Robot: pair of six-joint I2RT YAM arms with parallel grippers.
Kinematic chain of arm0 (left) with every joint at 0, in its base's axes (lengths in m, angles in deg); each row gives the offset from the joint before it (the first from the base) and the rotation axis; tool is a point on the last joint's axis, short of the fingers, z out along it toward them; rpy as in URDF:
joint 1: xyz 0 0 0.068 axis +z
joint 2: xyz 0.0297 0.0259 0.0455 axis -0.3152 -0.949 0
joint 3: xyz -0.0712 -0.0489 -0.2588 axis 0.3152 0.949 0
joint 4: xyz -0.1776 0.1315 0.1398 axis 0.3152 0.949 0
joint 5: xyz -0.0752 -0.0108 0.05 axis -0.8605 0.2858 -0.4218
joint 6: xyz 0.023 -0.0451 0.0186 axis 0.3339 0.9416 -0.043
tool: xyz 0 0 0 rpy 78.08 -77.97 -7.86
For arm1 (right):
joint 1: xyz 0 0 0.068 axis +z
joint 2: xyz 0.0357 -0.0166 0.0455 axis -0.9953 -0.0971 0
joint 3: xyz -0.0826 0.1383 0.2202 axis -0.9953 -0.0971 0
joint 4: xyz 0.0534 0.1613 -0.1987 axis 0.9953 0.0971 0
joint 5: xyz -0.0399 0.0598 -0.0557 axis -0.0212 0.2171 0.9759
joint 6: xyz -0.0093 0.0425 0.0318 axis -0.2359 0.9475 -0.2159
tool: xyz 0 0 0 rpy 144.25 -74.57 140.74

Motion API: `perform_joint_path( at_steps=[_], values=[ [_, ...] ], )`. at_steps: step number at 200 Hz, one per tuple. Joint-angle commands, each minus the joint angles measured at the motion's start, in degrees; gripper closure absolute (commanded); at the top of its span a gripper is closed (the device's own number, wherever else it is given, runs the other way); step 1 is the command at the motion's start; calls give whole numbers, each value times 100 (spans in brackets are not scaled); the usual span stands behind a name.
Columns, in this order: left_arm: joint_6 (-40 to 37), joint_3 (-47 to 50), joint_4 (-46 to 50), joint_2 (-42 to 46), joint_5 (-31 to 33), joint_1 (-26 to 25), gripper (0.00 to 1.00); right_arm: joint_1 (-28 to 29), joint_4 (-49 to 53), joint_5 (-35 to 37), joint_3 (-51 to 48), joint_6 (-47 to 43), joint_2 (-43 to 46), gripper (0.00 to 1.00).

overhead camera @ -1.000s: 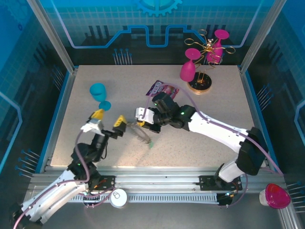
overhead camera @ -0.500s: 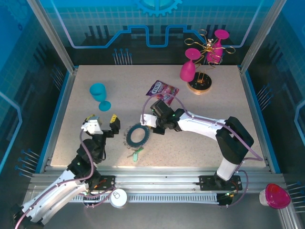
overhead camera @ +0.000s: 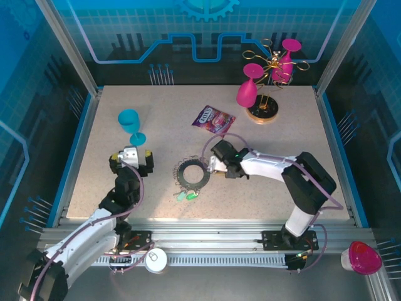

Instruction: Put the keys on the keyring

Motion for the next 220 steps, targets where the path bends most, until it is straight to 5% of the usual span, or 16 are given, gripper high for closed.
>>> perform_joint_path(
  at_steps=[1,25,58,90,120,159,181,194,220],
  values=[
    [162,85,-439,-426,-613,511,1,-688,-409,-792,-188,1365,791,59],
    [-11,97,-1160,-1252,-981,755,1,-1660,-2007,-2177,-1146,2716,1516,58],
    [-416,-54,-2567,-2558,-1837,1049,1,-2441,-5193,-2553,-2576,3163,1667,57],
    [-620,-188,-4105,-3798,-2681,1356,1,-3143,-5353,-3615,-2720,3555,1666,64],
    [-553,-212,-5621,-5183,-2815,1561,1,-3160,-6496,-3255,-3384,2980,1973,58],
    [-33,-853,-3855,-4849,-2261,1708,1,-3444,-6647,-3714,-3207,3228,1430,57],
    [-75,-827,-4013,-4894,-2254,1690,1,-3631,-8913,-3567,-3823,3571,565,54],
    [-49,-856,-3926,-4877,-2274,1702,1,-3638,-7639,-3208,-3540,3669,995,51],
    [-53,-865,-3922,-4890,-2282,1710,1,-3692,-7268,-2950,-3192,3821,792,47]
  ],
)
